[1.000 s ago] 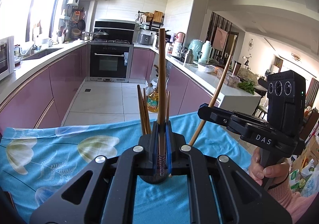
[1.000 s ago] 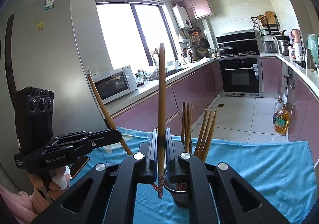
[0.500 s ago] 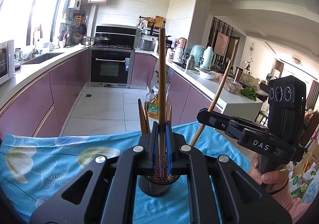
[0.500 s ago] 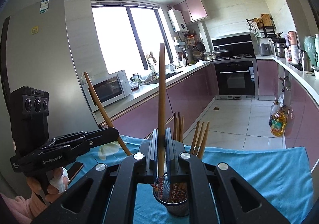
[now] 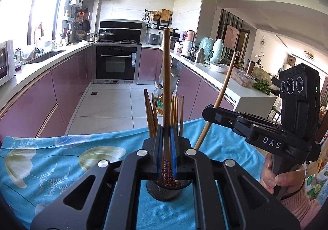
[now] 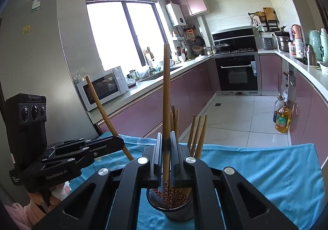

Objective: Organize utensils
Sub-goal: 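Lower both chopsticks into the mesh cup among the others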

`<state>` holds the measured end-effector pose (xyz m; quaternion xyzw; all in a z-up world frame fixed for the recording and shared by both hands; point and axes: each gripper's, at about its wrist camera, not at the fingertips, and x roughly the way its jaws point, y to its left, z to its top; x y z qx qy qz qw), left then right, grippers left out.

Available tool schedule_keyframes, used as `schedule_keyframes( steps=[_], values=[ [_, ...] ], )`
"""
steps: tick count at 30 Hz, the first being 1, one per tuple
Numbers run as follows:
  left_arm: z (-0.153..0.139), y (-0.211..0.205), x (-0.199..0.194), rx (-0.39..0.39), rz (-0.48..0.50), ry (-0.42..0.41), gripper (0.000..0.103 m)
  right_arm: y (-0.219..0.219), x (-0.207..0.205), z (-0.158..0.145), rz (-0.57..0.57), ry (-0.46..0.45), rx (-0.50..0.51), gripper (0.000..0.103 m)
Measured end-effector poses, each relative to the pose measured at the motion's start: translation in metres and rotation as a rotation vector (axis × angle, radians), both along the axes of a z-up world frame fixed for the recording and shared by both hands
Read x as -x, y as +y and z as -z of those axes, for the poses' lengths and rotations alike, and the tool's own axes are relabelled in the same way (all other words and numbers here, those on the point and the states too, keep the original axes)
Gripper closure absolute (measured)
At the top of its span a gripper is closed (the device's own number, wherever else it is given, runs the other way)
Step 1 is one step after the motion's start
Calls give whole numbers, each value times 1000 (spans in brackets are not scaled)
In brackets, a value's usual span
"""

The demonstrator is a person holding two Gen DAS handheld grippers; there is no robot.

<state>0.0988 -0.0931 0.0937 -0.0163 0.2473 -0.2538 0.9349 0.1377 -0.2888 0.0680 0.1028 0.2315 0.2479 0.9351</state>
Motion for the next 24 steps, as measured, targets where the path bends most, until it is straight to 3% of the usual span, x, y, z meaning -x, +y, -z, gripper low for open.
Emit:
schedule_keyframes(
  steps=[24],
  values=[
    [20,-5,-20,-43,7,64,95,3,-10,19,8,53,22,97]
  ],
)
